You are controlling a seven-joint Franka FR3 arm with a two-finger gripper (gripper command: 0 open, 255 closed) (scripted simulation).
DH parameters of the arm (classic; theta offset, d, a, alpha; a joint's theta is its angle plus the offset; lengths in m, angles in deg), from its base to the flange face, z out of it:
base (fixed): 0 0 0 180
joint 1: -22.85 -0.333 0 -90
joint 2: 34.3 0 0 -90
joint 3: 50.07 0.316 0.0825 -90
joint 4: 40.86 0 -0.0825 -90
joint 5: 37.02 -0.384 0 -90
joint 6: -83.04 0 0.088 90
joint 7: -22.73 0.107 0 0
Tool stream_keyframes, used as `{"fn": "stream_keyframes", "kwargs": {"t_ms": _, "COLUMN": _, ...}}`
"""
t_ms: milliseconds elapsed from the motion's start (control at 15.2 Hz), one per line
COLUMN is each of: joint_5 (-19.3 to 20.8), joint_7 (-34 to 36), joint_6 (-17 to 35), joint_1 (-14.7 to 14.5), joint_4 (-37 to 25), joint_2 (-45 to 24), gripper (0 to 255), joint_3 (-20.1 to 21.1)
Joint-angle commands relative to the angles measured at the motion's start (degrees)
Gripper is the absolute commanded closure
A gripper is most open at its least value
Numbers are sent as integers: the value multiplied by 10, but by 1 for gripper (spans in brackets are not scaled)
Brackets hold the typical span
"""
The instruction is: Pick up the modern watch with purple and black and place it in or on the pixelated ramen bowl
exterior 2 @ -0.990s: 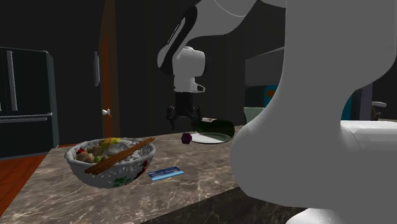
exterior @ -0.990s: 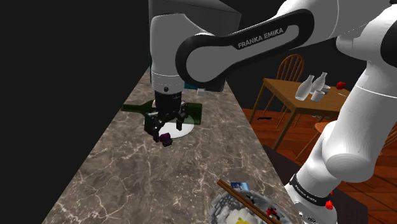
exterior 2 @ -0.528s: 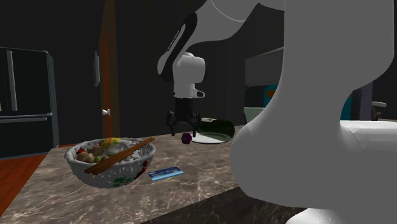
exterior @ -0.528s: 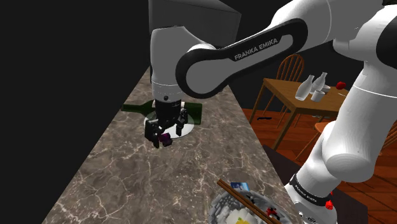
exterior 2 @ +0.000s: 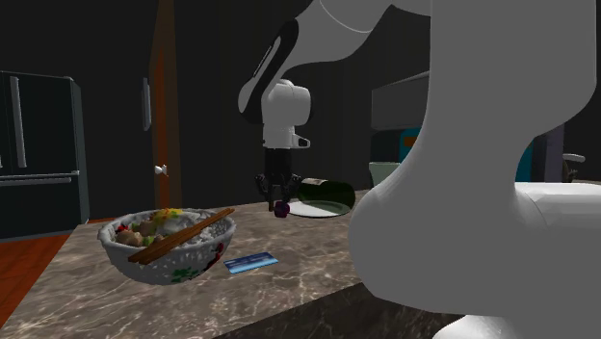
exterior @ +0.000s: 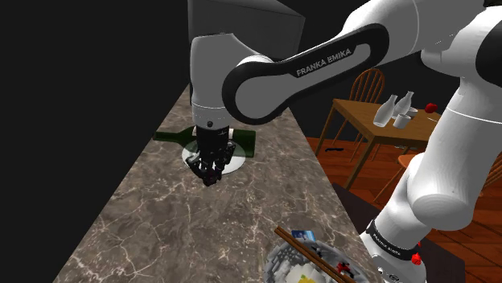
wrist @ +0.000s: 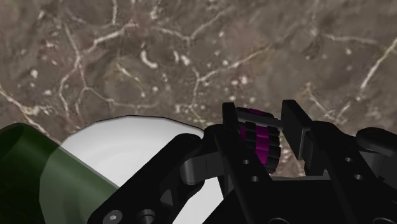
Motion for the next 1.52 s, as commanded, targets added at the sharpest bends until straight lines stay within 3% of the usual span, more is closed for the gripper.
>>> {"fn": "stream_keyframes", "kwargs": {"t_ms": 0, "joint_5": 0, "joint_7": 0, "joint_6": 0, "joint_1": 0, "joint_4": 0, "joint_2": 0, "gripper": 255, "joint_3": 0}}
{"fn": "stream_keyframes", "kwargs": {"t_ms": 330, "joint_5": 0, "joint_7": 0, "joint_6": 0, "joint_1": 0, "joint_4": 0, "joint_2": 0, "gripper": 255, "joint_3": 0}}
{"fn": "stream_keyframes", "kwargs": {"t_ms": 1452, "joint_5": -21, "joint_7": -12, "joint_6": -125, "joint_1": 5, "joint_4": -92, "joint_2": 38, "gripper": 255, "joint_3": 0}}
